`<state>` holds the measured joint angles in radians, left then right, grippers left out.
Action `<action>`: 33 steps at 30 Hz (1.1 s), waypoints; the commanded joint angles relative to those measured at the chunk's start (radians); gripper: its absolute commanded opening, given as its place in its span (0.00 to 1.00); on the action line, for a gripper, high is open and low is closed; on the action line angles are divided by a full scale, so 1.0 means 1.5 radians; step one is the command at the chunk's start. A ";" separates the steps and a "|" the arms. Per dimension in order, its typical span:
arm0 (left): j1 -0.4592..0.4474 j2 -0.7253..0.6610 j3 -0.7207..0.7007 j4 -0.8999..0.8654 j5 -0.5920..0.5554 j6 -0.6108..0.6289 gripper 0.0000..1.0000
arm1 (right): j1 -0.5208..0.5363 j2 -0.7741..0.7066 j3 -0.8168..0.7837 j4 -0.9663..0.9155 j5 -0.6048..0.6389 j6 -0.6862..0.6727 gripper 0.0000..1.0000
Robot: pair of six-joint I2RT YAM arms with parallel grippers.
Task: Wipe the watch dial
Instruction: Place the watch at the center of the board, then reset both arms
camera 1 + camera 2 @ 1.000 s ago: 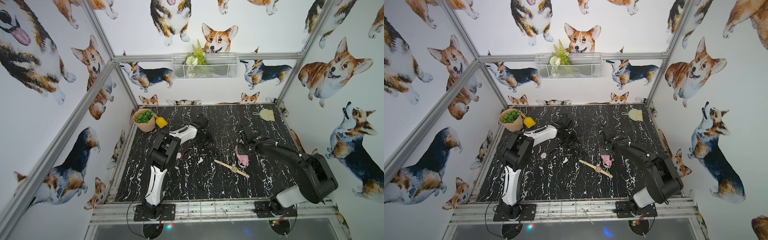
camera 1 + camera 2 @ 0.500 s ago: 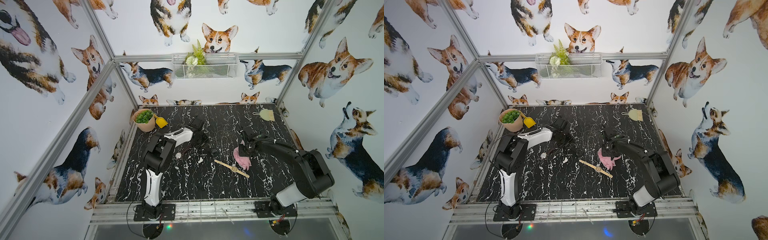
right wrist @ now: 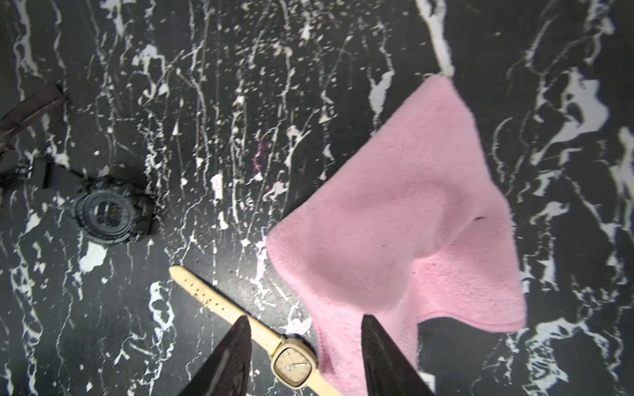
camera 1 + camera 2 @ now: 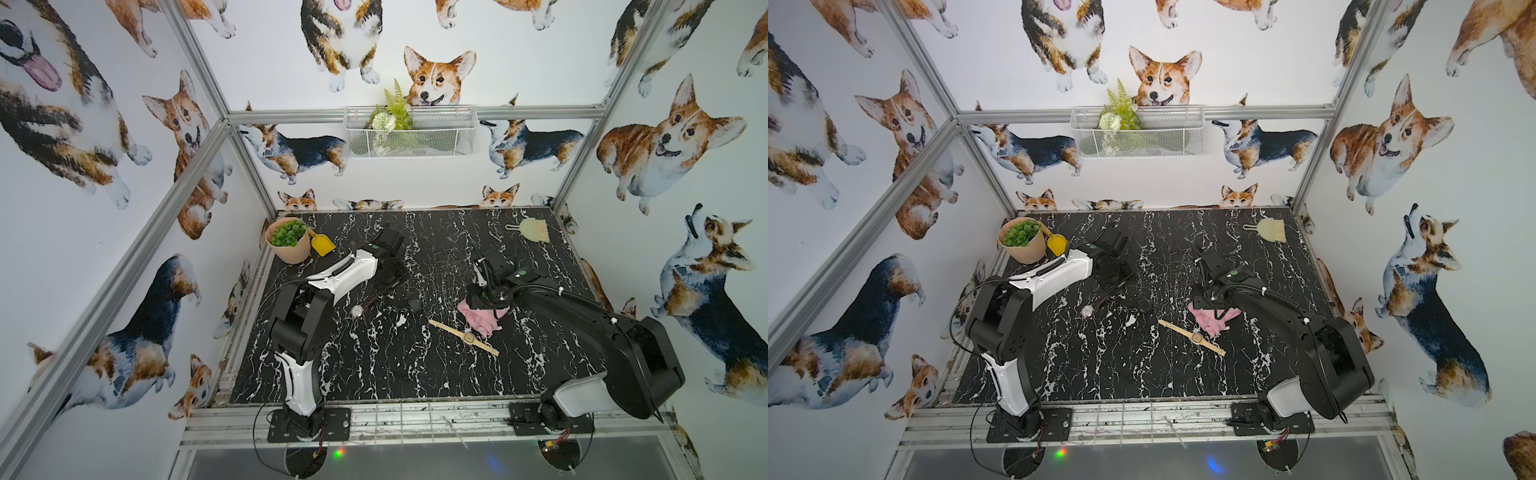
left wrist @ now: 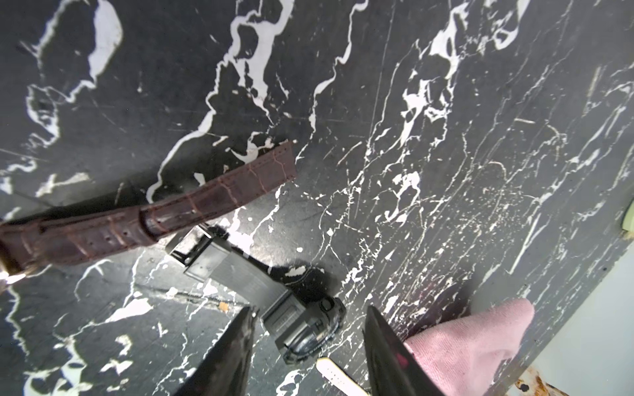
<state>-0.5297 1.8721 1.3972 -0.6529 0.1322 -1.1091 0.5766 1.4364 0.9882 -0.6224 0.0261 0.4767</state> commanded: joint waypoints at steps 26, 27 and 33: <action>0.217 -0.471 -0.537 0.399 -0.354 0.618 1.00 | -0.274 -0.332 -0.310 0.248 0.248 -0.154 1.00; 0.230 -0.454 -0.557 0.457 -0.344 0.636 1.00 | -0.279 -0.339 -0.350 0.295 0.253 -0.162 1.00; 0.266 -0.346 -0.651 0.818 -0.265 0.710 1.00 | -0.283 -0.348 -0.449 0.499 0.244 -0.181 1.00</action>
<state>-0.1532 1.3029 0.4297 0.1764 -0.3557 -0.1650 0.1547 0.9092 0.3374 -0.1501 0.3828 0.2485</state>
